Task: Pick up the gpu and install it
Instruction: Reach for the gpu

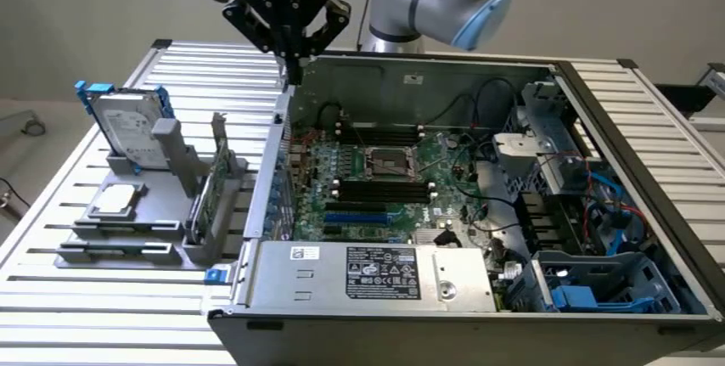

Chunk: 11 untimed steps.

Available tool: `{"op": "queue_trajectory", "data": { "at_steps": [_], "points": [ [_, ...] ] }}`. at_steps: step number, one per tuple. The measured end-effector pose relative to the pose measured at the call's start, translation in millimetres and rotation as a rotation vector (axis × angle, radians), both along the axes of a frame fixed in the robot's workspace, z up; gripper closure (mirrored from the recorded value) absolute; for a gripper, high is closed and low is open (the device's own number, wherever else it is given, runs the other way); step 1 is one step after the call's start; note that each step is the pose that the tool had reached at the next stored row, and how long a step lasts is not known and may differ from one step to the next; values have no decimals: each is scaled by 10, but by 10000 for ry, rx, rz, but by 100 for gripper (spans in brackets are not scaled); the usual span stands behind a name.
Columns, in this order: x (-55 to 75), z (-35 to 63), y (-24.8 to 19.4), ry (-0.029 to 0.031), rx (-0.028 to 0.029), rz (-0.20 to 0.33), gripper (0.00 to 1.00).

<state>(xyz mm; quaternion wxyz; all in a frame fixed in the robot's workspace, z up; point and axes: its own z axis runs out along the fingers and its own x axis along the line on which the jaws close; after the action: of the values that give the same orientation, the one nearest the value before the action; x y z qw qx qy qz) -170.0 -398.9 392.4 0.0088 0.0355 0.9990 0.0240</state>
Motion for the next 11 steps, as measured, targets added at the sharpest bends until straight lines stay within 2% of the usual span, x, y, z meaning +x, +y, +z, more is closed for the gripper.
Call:
{"op": "queue_trajectory", "data": {
  "at_steps": [11],
  "points": [
    [-500,-47,0,1,-16,1,89]
  ]
}}
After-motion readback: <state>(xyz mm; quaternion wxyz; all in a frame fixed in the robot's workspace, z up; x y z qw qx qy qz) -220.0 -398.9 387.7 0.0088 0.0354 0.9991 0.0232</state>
